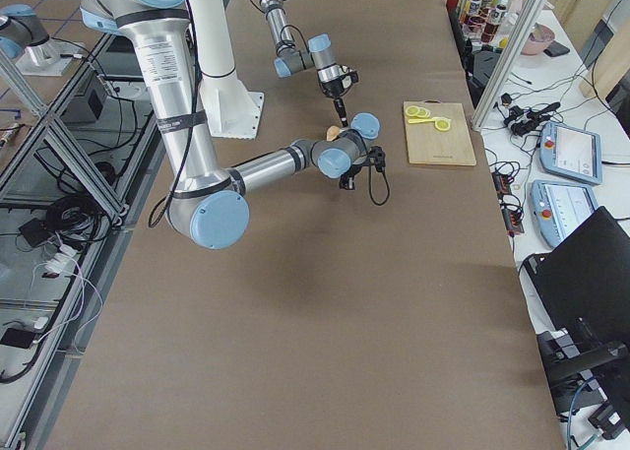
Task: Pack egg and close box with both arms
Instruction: 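Raise the left gripper off the box while the right arm reaches toward the lid, then lower the right gripper onto the open lid's far edge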
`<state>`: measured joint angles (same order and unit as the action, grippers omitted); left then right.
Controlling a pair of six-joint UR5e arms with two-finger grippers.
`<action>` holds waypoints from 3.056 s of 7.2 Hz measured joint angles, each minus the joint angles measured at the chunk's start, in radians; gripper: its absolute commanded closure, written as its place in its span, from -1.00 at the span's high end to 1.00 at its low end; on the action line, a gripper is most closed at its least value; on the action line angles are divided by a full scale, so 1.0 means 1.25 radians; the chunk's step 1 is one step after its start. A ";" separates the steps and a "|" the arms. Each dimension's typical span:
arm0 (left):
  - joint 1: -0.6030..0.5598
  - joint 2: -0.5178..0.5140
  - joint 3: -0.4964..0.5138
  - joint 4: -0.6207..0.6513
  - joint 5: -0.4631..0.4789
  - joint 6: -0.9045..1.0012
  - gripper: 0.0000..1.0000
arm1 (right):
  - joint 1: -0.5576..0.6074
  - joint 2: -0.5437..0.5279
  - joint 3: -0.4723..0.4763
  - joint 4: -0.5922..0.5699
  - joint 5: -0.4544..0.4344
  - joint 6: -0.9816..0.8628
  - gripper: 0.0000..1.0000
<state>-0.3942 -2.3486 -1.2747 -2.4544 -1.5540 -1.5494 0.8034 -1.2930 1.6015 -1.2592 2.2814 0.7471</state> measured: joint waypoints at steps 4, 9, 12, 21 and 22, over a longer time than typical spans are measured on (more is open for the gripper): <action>0.000 0.000 -0.002 0.000 0.000 0.000 -1.00 | 0.012 -0.002 -0.021 0.082 0.054 0.015 -1.00; 0.000 0.002 -0.005 -0.001 0.000 0.000 -1.00 | 0.086 0.000 -0.084 0.167 0.241 0.058 -1.00; 0.003 0.004 -0.005 -0.001 0.001 0.001 -1.00 | 0.087 0.038 -0.143 0.171 0.273 0.059 -1.00; 0.006 0.003 -0.003 -0.001 0.000 0.005 -1.00 | 0.058 0.094 -0.206 0.170 0.276 0.059 -1.00; 0.006 0.003 -0.004 -0.001 0.000 0.005 -1.00 | 0.055 0.096 -0.206 0.171 0.276 0.059 -1.00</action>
<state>-0.3866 -2.3455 -1.2792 -2.4559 -1.5539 -1.5432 0.8727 -1.1726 1.3440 -1.0459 2.6261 0.8206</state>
